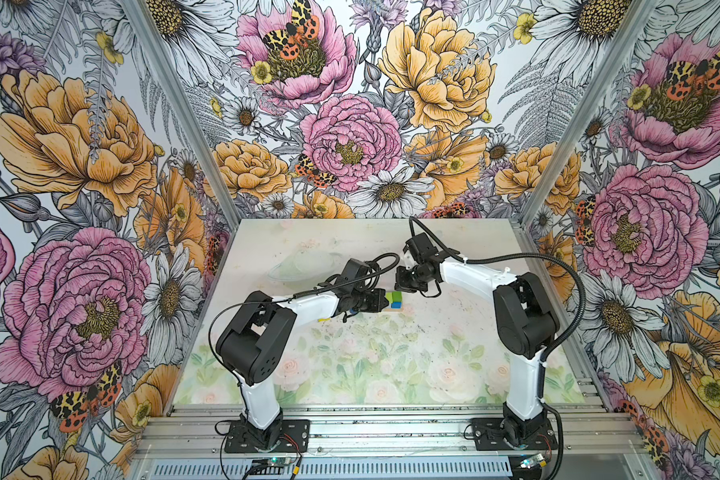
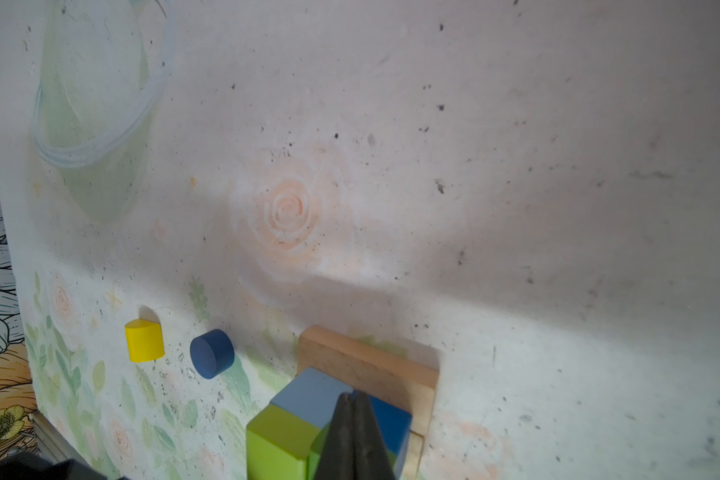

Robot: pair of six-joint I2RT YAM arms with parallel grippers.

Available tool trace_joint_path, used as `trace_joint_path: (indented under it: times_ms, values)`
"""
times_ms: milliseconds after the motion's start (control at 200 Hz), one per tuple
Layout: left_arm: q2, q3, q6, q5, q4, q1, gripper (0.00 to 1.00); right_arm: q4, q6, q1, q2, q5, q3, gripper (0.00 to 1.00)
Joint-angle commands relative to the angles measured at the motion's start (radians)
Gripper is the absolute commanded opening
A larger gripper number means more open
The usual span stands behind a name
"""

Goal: Build the wood block tower

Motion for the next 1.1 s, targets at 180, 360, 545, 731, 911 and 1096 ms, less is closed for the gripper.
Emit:
trace_joint_path:
  times_ms: [180, 360, 545, 731, 911, 1096]
  values:
    - [0.017, 0.021, -0.003, 0.002, 0.009, 0.007, 0.00, 0.025, 0.009, 0.009, -0.035, 0.002, -0.013, 0.00]
    - [0.017, 0.021, -0.003, 0.002, 0.008, 0.008, 0.00, 0.024, 0.010, 0.012, -0.038, 0.003, -0.016, 0.00]
    - [0.017, 0.021, -0.003, 0.004, 0.008, 0.010, 0.00, 0.025, 0.010, 0.011, -0.036, 0.004, -0.013, 0.00]
    - [0.013, 0.018, 0.000, 0.006, 0.007, 0.007, 0.00, 0.024, 0.007, 0.009, -0.026, 0.008, 0.005, 0.00]
    - [-0.005, 0.017, 0.008, 0.007, 0.002, 0.006, 0.00, 0.024, 0.004, -0.003, -0.033, 0.011, 0.025, 0.00]
    - [-0.023, 0.018, 0.020, 0.008, -0.010, -0.003, 0.00, 0.022, 0.003, -0.018, -0.044, 0.017, 0.044, 0.00]
